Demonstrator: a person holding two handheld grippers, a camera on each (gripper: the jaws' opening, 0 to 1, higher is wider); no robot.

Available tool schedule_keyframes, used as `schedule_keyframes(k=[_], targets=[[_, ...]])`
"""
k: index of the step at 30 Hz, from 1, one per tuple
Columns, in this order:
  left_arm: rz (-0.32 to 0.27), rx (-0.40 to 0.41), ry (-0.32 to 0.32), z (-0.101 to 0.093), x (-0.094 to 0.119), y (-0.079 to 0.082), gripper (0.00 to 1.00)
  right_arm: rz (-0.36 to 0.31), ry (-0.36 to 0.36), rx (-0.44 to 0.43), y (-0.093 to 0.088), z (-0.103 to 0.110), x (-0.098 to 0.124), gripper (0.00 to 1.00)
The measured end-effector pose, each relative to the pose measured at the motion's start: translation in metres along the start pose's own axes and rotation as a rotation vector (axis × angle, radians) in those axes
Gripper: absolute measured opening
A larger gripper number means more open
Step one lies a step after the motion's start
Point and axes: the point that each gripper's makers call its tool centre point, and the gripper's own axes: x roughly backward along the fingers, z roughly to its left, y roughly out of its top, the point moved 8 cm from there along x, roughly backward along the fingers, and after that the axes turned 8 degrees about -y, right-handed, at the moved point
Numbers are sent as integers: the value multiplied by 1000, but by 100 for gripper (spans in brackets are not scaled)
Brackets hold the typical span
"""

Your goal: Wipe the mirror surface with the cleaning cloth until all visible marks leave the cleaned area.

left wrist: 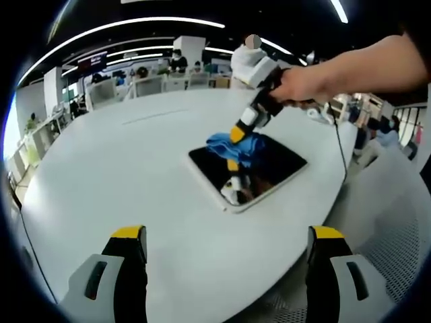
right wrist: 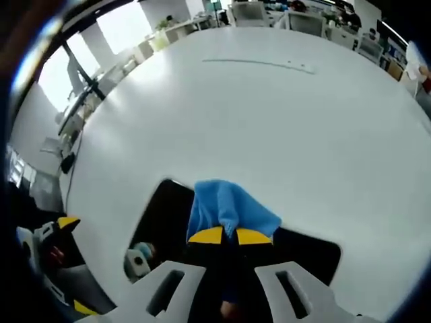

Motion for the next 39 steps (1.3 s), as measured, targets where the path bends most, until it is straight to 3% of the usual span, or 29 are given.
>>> schedule_keyframes(k=[21, 27, 39], targets=[[-7, -10, -12, -1, -2, 2, 99, 13, -47, -57, -8, -44, -1, 0], [-6, -1, -2, 0, -1, 1, 99, 19, -74, -88, -10, -37, 5, 0], [2, -17, 0, 1, -1, 0, 99, -34, -99, -119, -17, -32, 7, 0]])
